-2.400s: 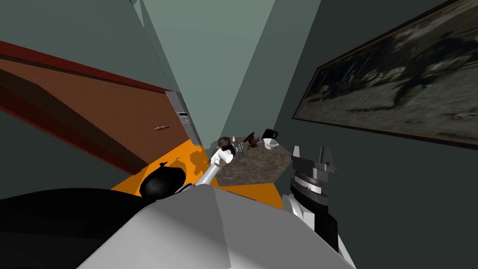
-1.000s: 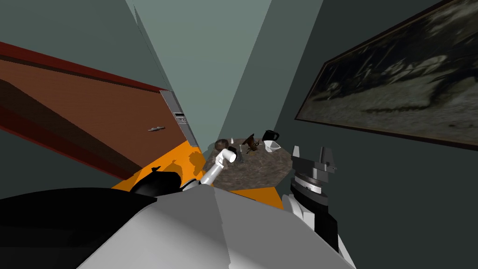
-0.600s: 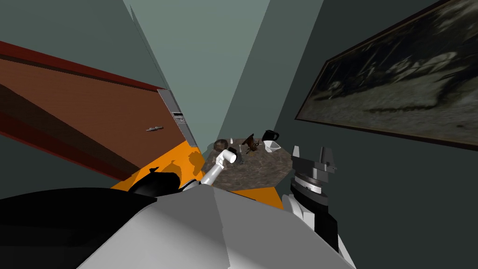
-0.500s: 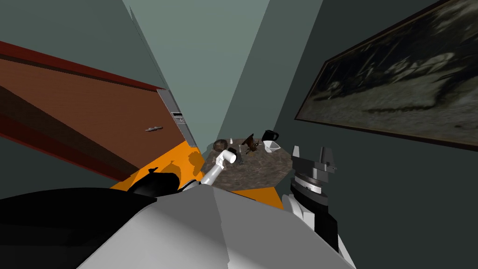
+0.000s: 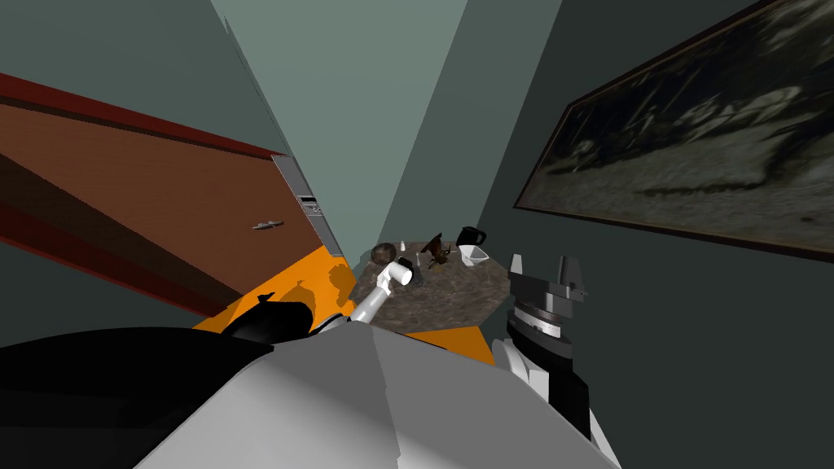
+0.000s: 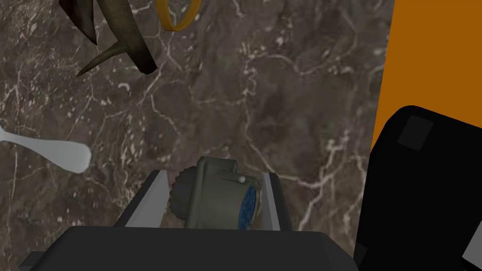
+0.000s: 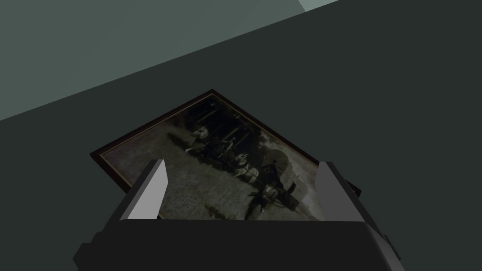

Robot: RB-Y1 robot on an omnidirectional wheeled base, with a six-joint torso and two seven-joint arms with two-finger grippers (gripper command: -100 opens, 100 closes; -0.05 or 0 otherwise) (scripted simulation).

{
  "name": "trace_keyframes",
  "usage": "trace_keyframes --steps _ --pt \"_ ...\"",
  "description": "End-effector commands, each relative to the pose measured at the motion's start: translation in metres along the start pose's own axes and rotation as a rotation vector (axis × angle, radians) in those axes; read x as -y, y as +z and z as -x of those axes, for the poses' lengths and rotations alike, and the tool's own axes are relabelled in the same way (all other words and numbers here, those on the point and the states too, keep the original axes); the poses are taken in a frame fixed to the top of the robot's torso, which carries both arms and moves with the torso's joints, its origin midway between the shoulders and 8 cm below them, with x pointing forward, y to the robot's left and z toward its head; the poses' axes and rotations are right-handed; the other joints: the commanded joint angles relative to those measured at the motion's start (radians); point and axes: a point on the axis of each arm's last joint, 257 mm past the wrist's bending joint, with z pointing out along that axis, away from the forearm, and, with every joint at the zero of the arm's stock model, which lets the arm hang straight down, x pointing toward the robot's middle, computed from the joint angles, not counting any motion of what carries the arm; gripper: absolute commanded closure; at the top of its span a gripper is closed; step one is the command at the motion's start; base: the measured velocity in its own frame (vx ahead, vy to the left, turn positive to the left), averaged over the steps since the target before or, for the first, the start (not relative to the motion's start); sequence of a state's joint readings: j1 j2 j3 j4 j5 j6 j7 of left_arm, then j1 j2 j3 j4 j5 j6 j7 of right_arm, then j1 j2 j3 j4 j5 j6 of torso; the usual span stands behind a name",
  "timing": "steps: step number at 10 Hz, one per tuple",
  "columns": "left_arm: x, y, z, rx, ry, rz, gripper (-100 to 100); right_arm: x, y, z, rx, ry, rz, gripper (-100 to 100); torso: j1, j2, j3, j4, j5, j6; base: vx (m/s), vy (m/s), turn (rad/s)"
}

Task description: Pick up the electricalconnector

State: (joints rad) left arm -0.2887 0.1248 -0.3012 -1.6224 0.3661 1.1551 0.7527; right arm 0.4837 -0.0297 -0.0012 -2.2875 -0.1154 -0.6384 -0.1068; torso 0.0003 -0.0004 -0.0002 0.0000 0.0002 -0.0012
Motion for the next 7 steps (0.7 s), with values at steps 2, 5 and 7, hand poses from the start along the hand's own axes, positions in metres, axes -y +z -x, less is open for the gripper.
trace_keyframes --steps 2,5,7 --pt "0.0 0.0 0.0 0.0 0.0 0.0 100 0.0 0.0 0.0 0.0 0.0 0.0 0 0.0 0.0 0.0 0.0 0.0 0.0 0.0 0.0 0.0" --pt "0.002 -0.01 -0.008 -0.002 0.003 0.002 100 0.0 0.0 0.0 0.0 0.0 0.0 0 0.001 0.002 0.001 0.0 0.0 0.0 -0.02 0.016 0.017" --pt "0.001 -0.009 -0.007 -0.002 0.003 0.001 0 0.0 0.0 0.0 0.0 0.0 0.0 0 0.001 0.002 0.001 0.0 0.0 0.0 -0.008 0.007 0.001"
